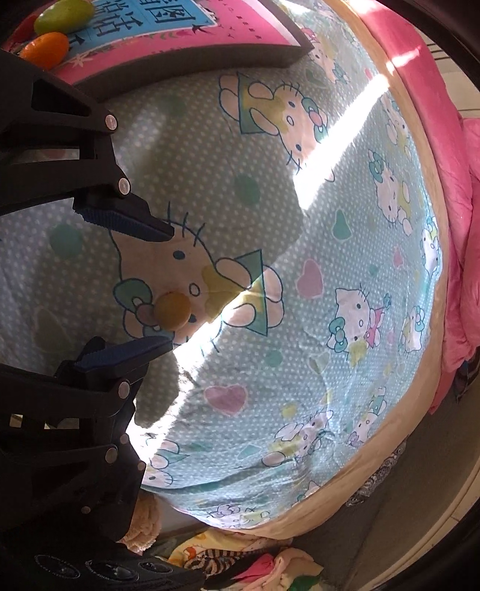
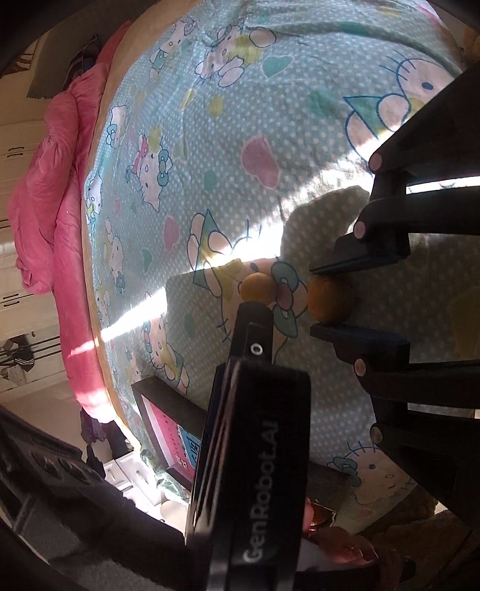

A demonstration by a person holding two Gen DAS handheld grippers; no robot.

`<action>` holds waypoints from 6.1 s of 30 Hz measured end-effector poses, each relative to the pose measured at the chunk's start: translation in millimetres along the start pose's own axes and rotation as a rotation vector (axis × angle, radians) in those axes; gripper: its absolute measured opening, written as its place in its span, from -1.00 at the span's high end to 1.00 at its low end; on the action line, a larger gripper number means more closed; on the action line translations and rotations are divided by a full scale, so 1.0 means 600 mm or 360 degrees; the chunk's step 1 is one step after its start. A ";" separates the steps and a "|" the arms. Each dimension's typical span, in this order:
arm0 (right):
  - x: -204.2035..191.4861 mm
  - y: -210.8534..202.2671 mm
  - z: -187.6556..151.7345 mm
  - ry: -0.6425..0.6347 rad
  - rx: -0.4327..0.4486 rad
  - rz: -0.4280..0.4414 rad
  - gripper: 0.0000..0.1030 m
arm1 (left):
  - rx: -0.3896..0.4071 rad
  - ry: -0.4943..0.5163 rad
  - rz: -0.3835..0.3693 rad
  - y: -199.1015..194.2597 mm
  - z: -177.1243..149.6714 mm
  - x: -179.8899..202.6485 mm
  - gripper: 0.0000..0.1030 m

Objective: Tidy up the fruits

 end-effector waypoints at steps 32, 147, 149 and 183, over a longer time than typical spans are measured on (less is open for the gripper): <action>-0.069 -0.062 0.040 -0.0076 0.0229 0.0181 0.47 | 0.0239 -0.0185 0.0185 -0.156 -0.059 -0.124 0.53; -0.223 -0.239 0.000 -0.0378 0.0420 0.0093 -0.97 | 0.0546 -0.0682 0.0530 -0.354 -0.341 -0.155 -0.53; -0.226 -0.238 -0.002 -0.0385 0.0416 0.0094 -0.97 | 0.0552 -0.0679 0.0527 -0.355 -0.341 -0.154 -0.53; -0.220 -0.236 0.000 -0.0367 0.0405 0.0021 -0.97 | 0.0569 -0.0647 0.0543 -0.359 -0.341 -0.146 -0.53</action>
Point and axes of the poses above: each gripper's, at about its wrist camera, not at the fingertips, and y roughly the way its jaws point, x to its right, z to its top, the point moved 1 cm from there along y, roughly the way its jaws point, and after that the axes turned 10 degrees about -y, right-handed, at the moved point
